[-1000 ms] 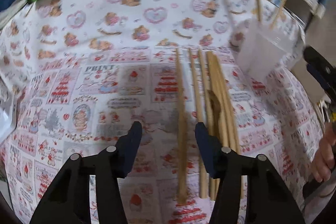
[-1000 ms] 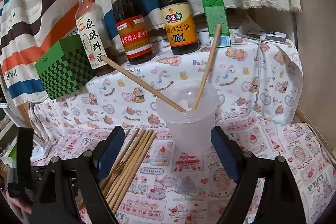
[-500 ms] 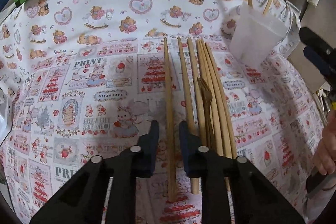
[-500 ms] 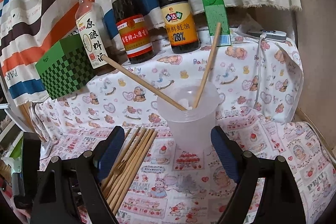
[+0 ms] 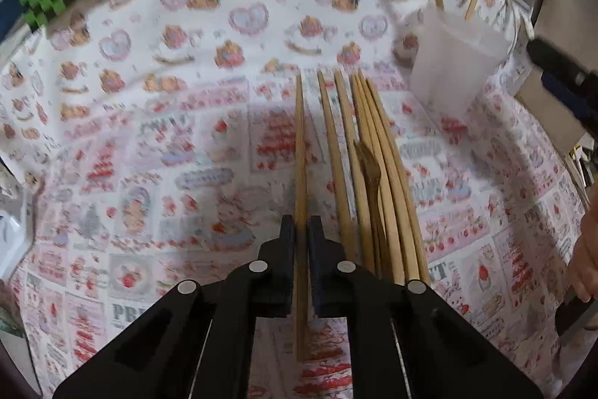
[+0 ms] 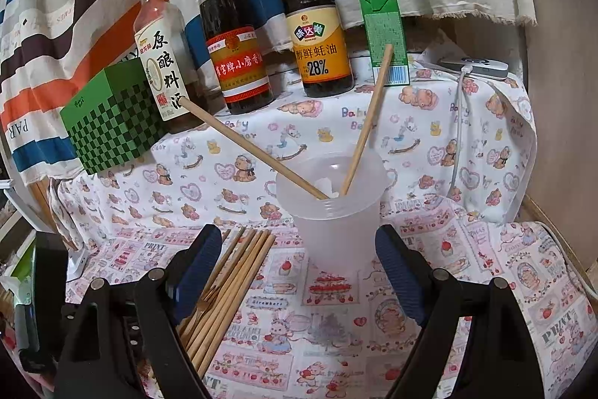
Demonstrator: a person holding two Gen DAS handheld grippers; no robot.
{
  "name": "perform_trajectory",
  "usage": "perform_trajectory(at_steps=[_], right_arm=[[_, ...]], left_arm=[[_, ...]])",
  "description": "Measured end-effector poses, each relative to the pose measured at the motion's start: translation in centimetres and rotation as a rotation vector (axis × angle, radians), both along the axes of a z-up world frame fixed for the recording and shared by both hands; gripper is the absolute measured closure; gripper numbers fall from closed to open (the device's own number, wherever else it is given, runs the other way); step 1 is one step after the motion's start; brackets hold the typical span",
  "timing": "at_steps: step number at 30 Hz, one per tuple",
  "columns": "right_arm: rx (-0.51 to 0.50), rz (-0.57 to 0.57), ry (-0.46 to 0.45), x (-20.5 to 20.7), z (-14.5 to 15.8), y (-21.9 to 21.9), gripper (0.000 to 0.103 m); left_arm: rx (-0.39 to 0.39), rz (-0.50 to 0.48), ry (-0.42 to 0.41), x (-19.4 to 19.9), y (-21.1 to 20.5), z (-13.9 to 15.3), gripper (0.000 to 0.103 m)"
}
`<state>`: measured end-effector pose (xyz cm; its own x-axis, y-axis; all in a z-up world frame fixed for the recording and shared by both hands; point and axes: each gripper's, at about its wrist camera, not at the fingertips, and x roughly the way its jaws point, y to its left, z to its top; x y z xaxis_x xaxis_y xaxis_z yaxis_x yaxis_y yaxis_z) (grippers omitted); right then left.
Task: Organize utensils
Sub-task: 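Close the right tool on a chopstick while the left tool lifts its chopstick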
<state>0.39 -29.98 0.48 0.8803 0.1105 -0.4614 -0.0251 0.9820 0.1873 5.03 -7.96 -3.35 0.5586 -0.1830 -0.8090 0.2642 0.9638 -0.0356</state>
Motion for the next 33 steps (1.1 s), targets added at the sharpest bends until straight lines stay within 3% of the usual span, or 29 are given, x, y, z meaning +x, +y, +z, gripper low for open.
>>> perform_trajectory(at_steps=[4, 8, 13, 18, 21, 24, 26, 31, 33], right_arm=[[-0.001, 0.003, 0.003, 0.1, -0.1, 0.0, 0.017], [-0.002, 0.000, -0.003, 0.1, -0.1, 0.0, 0.017], [-0.005, 0.002, -0.002, 0.0, 0.0, 0.1, 0.017], [0.061, 0.088, 0.056, 0.3, -0.2, 0.2, 0.019], [0.151, 0.196, 0.115, 0.5, -0.5, 0.5, 0.034], [0.102, 0.217, 0.127, 0.5, -0.8, 1.6, 0.055], [0.093, 0.214, 0.135, 0.5, -0.9, 2.2, 0.063], [0.042, 0.233, 0.211, 1.9, -0.5, 5.3, 0.071], [0.020, 0.221, 0.282, 3.2, -1.0, 6.8, 0.074]], left_arm=[[-0.087, 0.028, -0.092, -1.0, 1.4, 2.1, 0.097], [-0.086, 0.064, -0.255, -2.5, 1.9, 4.3, 0.097], [-0.152, 0.074, -0.414, -4.3, 2.9, 6.8, 0.097], [-0.223, 0.112, -0.534, -5.3, 4.7, 8.7, 0.097], [-0.265, 0.152, -0.599, -6.1, 6.2, 9.5, 0.097], [-0.304, 0.172, -0.655, -6.1, 7.8, 9.7, 0.097], [-0.307, 0.211, -0.663, -5.9, 8.7, 9.6, 0.097], [-0.410, 0.275, -0.651, -5.3, 11.9, 9.8, 0.097], [-0.457, 0.308, -0.647, -4.9, 13.4, 9.5, 0.097]])
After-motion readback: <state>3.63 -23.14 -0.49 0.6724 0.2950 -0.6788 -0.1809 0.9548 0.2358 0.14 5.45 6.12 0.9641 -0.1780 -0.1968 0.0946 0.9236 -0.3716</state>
